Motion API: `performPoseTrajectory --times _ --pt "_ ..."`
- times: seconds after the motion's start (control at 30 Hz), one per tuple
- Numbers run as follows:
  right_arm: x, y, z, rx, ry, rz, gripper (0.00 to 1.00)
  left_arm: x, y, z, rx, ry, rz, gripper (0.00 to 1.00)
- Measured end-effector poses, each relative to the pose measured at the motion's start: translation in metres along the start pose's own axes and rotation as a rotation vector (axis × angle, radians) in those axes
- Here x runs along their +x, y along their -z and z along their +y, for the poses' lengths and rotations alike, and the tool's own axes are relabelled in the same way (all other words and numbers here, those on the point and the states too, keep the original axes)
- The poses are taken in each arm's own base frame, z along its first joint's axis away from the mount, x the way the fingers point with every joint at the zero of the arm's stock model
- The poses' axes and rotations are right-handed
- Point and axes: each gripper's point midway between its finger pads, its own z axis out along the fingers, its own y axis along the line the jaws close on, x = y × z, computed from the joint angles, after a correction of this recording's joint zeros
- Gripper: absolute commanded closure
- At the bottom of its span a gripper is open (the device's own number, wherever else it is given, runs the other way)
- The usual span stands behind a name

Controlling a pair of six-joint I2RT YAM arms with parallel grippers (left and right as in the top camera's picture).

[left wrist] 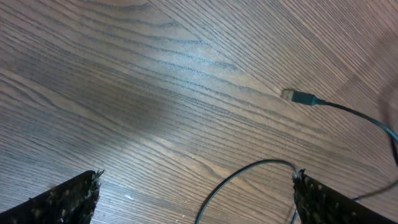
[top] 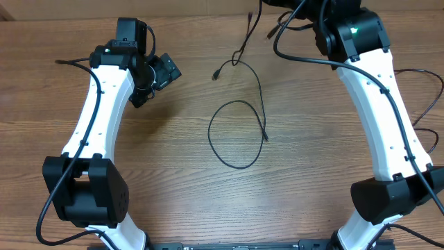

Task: Untangle cables
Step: 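Lift the grasped cable high and carry it to the upper right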

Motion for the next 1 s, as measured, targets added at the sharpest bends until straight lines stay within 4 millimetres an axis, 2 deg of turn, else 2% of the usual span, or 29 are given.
performPoseTrajectory --times 0.2,0.33,0.53,0.63,0.8,0.9,1.0 --pt "0.004 0.0 0.003 -0.018 0.02 0.018 0.96 0.0 0.0 0.0 0.0 0.0 0.0 0.0" --pt "0.002 0.001 0.013 -0.077 0.064 0.02 0.96 0.0 0.0 0.0 0.0 0.0 0.0 0.01" --pt "-0.019 0.013 0.038 -0.237 0.135 -0.035 0.96 0.0 0.0 0.0 0.0 0.0 0.0 0.0" --pt "-0.037 0.029 0.046 -0.278 0.117 -0.076 0.96 0.0 0.0 0.0 0.0 0.0 0.0 0.0" --pt "-0.066 0.069 0.052 -0.299 -0.002 -0.129 0.96 0.0 0.0 0.0 0.0 0.0 0.0 0.01" --pt "-0.076 0.091 0.043 -0.282 -0.125 -0.123 0.96 0.0 0.0 0.0 0.0 0.0 0.001 0.0" --pt "-0.068 0.1 0.024 -0.235 -0.26 -0.054 0.96 0.0 0.0 0.0 0.0 0.0 0.001 0.01"
